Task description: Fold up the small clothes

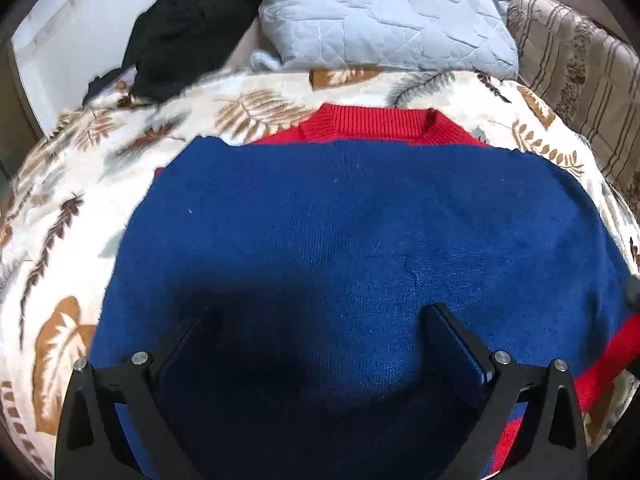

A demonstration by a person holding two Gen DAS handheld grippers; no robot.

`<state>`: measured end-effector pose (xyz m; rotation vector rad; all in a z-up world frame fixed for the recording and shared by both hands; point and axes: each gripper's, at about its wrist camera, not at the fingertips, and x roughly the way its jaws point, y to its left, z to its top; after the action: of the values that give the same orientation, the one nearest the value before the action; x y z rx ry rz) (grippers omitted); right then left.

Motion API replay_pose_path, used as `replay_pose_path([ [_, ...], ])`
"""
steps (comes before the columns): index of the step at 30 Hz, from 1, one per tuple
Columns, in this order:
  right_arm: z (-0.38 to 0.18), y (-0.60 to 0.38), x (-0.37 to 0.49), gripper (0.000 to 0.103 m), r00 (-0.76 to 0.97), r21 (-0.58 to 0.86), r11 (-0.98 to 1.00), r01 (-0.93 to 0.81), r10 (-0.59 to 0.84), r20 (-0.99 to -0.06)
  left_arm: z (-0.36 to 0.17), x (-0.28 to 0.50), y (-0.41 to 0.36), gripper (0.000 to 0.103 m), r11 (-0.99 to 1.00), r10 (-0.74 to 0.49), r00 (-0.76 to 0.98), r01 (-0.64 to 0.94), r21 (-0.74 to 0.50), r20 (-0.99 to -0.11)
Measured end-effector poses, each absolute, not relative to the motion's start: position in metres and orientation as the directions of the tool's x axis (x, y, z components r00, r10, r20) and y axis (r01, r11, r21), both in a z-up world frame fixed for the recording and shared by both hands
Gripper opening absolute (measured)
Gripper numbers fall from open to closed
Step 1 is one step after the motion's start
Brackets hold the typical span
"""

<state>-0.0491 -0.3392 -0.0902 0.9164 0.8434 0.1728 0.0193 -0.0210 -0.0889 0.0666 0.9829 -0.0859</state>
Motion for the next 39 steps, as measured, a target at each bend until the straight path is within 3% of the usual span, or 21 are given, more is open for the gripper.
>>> replay_pose_path([
  [1, -0.085, -0.333, -0.046, 0.059, 0.673, 0.715, 0.671, 0.195, 0.438, -0.596, -0.085, 0.019, -0.019, 0.103, 0.996, -0.053, 0.545, 0.09, -0.004, -0.837],
  [2, -0.083, -0.328, -0.044, 0.04, 0.664, 0.694, 0.692, 0.198, 0.427, -0.614, -0.077, 0.017, -0.014, 0.103, 0.996, -0.078, 0.558, 0.073, -0.044, -0.826],
  [3, -0.084, -0.328, -0.042, 0.037, 0.657, 0.684, 0.701, 0.204, 0.42, -0.626, -0.069, 0.012, -0.011, 0.103, 0.996, -0.092, 0.589, 0.068, -0.065, -0.803],
  [5, -0.085, -0.329, -0.04, 0.037, 0.648, 0.68, 0.703, 0.208, 0.422, -0.634, -0.061, 0.006, -0.009, 0.103, 0.997, -0.071, 0.649, 0.068, -0.035, -0.758],
  [7, -0.085, -0.329, -0.038, 0.039, 0.65, 0.683, 0.7, 0.207, 0.424, -0.631, -0.085, 0.016, -0.017, 0.103, 0.993, -0.067, 0.571, 0.116, -0.001, -0.818],
  [8, -0.087, -0.33, -0.037, 0.044, 0.647, 0.682, 0.697, 0.22, 0.419, -0.637, -0.102, 0.022, -0.02, 0.103, 0.99, -0.07, 0.514, 0.141, 0.004, -0.855],
  [9, -0.089, -0.329, -0.034, 0.057, 0.645, 0.686, 0.693, 0.223, 0.423, -0.637, -0.098, 0.018, -0.019, 0.103, 0.99, -0.069, 0.567, 0.139, 0.013, -0.821],
  [12, -0.088, -0.322, -0.028, 0.057, 0.642, 0.651, 0.728, 0.213, 0.398, -0.655, -0.082, 0.014, -0.008, 0.103, 0.989, -0.126, 0.55, 0.129, -0.065, -0.825],
  [13, -0.085, -0.319, -0.026, 0.053, 0.637, 0.626, 0.751, 0.21, 0.38, -0.671, -0.074, 0.009, 0.001, 0.103, 0.988, -0.144, 0.571, 0.125, -0.088, -0.808],
  [14, -0.083, -0.317, -0.024, 0.022, 0.627, 0.601, 0.77, 0.216, 0.362, -0.69, -0.067, 0.004, 0.01, 0.103, 0.988, -0.148, 0.595, 0.117, -0.097, -0.79],
  [15, -0.08, -0.314, -0.021, 0.02, 0.617, 0.587, 0.782, 0.212, 0.359, -0.701, -0.059, 0.0, 0.022, 0.103, 0.989, -0.146, 0.618, 0.107, -0.101, -0.772],
  [21, 0.003, -0.255, -0.013, 0.017, 0.707, 0.398, 0.915, 0.063, 0.241, -0.665, -0.028, -0.031, 0.155, 0.103, 0.965, -0.051, 0.717, -0.145, -0.22, -0.695],
  [24, 0.045, -0.166, -0.004, 0.017, 0.754, 0.239, 0.962, -0.132, 0.253, -0.606, -0.042, -0.044, 0.219, 0.103, 0.906, 0.001, 0.711, -0.298, -0.301, -0.703],
  [27, 0.034, -0.075, -0.002, 0.017, 0.718, 0.073, 0.948, -0.31, 0.284, -0.636, -0.061, -0.051, 0.253, 0.103, 0.85, -0.017, 0.68, -0.377, -0.369, -0.733],
  [29, -0.008, -0.018, 0.001, 0.016, 0.648, -0.044, 0.905, -0.424, 0.269, -0.712, -0.065, -0.049, 0.261, 0.103, 0.822, -0.07, 0.689, -0.37, -0.433, -0.722],
  [31, -0.055, 0.008, 0.009, 0.016, 0.539, -0.026, 0.883, -0.468, 0.262, -0.8, -0.063, -0.048, 0.26, 0.103, 0.822, -0.103, 0.695, -0.343, -0.454, -0.711],
  [39, -0.046, -0.004, 0.012, 0.016, 0.541, 0.077, 0.892, -0.445, 0.336, -0.771, -0.054, -0.029, 0.232, 0.103, 0.798, -0.327, 0.704, -0.151, -0.583, -0.63],
])
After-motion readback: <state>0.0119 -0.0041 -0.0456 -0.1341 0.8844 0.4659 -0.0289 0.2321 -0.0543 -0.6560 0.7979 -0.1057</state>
